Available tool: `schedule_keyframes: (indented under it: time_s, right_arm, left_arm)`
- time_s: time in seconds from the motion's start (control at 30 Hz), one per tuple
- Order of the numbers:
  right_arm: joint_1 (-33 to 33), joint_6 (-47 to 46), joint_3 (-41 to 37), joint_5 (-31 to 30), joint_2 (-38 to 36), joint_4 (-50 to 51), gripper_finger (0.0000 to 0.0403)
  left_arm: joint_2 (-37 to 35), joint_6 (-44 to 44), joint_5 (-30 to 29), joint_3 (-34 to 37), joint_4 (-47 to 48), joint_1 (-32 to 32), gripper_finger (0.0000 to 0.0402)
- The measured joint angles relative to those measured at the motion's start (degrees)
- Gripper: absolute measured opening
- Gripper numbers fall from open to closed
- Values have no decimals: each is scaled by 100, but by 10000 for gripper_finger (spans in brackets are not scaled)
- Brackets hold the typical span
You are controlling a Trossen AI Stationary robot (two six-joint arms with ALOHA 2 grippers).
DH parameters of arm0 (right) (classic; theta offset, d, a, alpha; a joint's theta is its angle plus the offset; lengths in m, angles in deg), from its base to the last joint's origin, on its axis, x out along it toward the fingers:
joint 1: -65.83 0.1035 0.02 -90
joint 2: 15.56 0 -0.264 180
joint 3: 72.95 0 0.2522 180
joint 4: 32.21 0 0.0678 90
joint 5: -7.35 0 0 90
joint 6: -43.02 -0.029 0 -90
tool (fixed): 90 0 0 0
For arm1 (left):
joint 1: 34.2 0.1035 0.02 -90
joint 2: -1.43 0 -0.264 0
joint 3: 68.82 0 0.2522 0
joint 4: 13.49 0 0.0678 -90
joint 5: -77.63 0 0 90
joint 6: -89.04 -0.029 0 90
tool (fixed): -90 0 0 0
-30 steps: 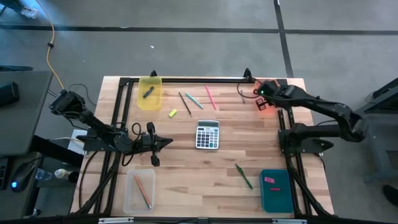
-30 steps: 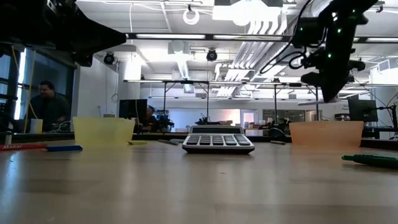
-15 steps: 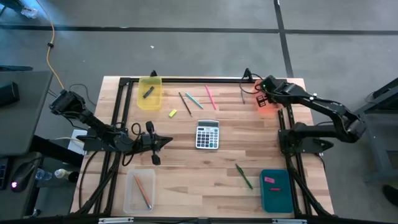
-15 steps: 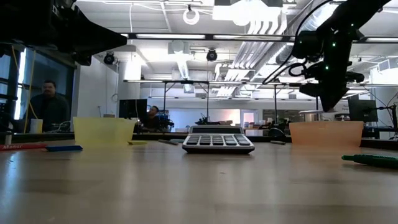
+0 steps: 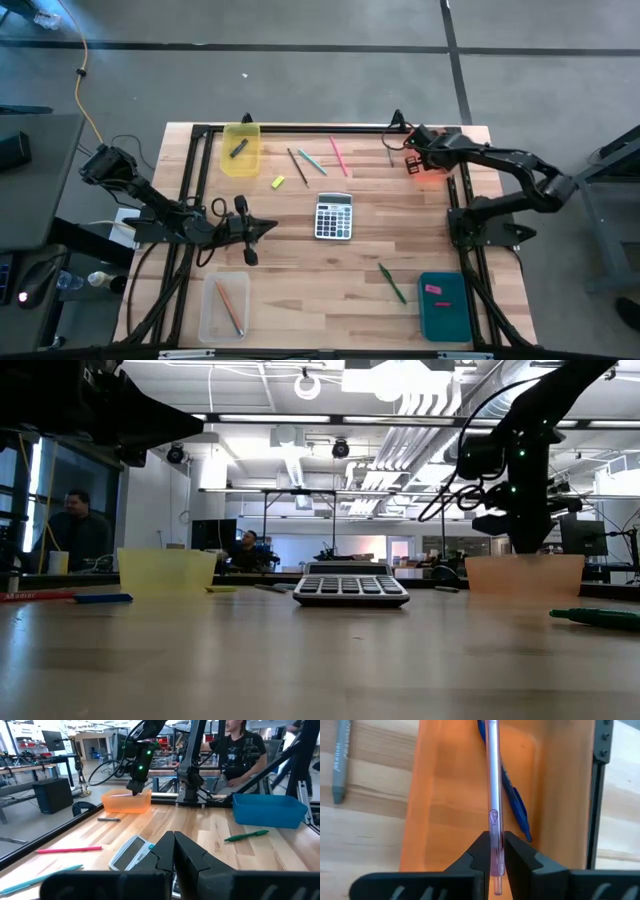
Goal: Sort crayons/erasers/pens/pencils in bins
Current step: Put the pink pen into the orange bin
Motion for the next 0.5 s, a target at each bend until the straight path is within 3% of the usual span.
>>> schedule_keyframes:
  time_s: [0.37,0.5]
  right_arm:
    - [3,-112,2,-20,568,-339,33]
    - [4,-116,2,-22,574,-307,53]
  left_arm:
    - [0,178,48,0,129,2,1]
    - [0,200,48,0,179,4,1]
